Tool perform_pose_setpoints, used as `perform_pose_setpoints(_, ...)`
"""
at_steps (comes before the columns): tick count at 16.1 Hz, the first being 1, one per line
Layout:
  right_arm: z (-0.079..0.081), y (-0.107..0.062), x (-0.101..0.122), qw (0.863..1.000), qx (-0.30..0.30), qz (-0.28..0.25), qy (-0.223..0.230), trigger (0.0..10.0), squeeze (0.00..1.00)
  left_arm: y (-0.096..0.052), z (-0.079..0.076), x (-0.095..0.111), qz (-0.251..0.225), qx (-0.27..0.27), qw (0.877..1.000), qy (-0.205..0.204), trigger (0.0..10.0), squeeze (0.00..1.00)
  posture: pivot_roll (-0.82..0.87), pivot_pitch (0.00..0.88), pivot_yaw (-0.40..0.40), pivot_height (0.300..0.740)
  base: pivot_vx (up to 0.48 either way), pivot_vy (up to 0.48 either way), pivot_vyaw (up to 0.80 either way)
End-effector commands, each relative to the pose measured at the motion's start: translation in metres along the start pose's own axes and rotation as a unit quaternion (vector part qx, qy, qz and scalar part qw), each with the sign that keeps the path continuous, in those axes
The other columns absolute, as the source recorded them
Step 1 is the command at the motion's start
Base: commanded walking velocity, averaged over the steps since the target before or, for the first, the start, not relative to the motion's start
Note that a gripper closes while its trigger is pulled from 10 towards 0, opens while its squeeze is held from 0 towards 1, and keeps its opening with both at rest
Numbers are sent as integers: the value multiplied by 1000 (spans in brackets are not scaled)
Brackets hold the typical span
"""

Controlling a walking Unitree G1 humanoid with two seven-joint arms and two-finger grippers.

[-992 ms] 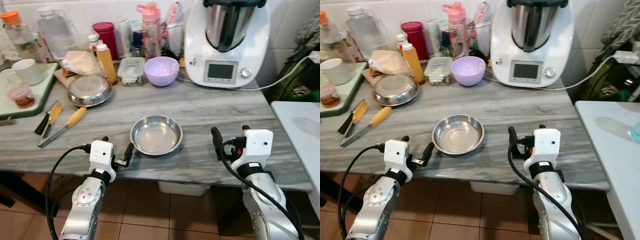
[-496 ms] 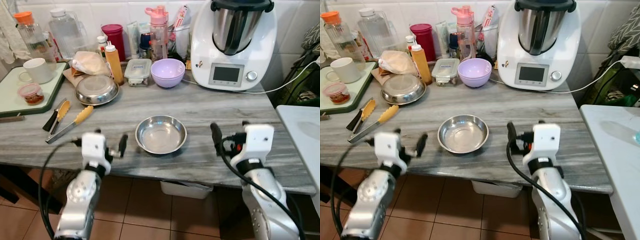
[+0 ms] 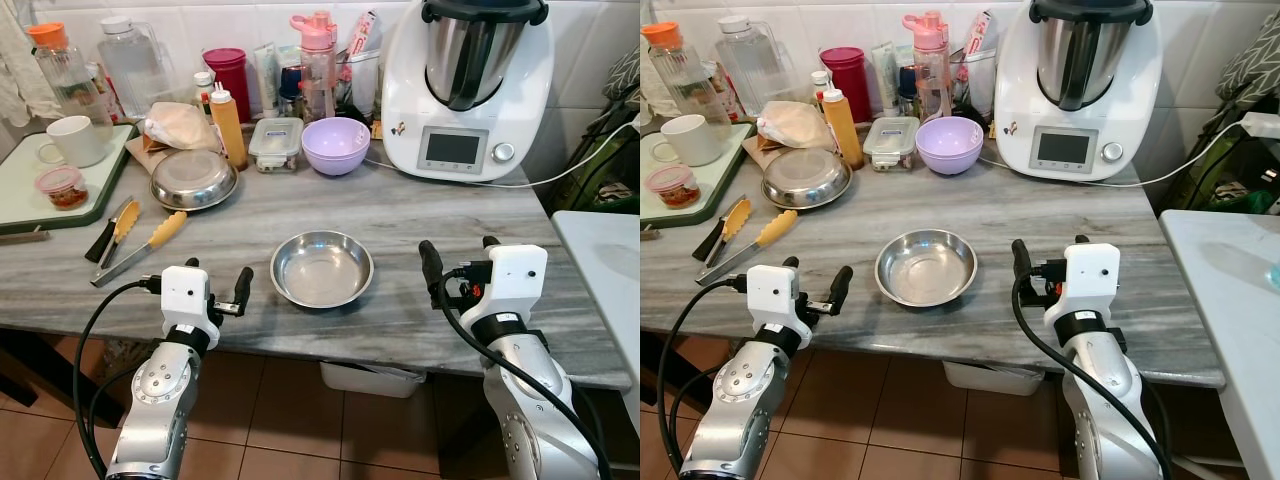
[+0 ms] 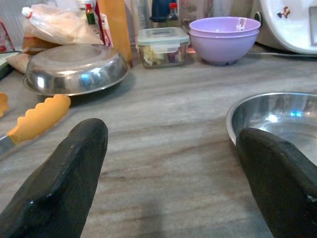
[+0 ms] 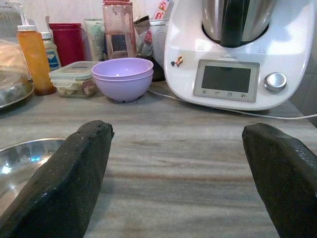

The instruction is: Setting the table

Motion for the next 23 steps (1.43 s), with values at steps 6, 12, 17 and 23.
perform_pose_setpoints(6,2,1,-2,1000,4,8,9,10000,0,1,1,-2,18,10,1000,7,10000,0,-120,6,53,740,0,0,0)
perform_pose_setpoints(12,2,4,-2,1000,2,7,13,10000,0,0,-1,-3,25,9,1000,7,10000,0,-118,8,53,740,-85,0,0)
perform_pose_setpoints(17,2,6,-1,1000,1,6,12,10000,0,0,-1,-4,29,7,1000,10,10000,0,-117,10,55,740,-274,0,0)
perform_pose_setpoints(23,1,6,-3,1000,-1,8,11,10000,0,1,-2,-5,32,4,999,13,10000,0,-118,11,58,740,-290,0,0)
Point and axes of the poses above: a point about 5 cm out from each wrist's last joint towards the gripper, its own y axis pointing out of the wrist towards the gripper, its own x axis along the axis of the wrist's last joint, z = x × y, the point moved 1 cm from there along y, pointing out of the wrist towards the gripper, and after that the axes turned 3 degrees about -y, right-handed, at the moved point
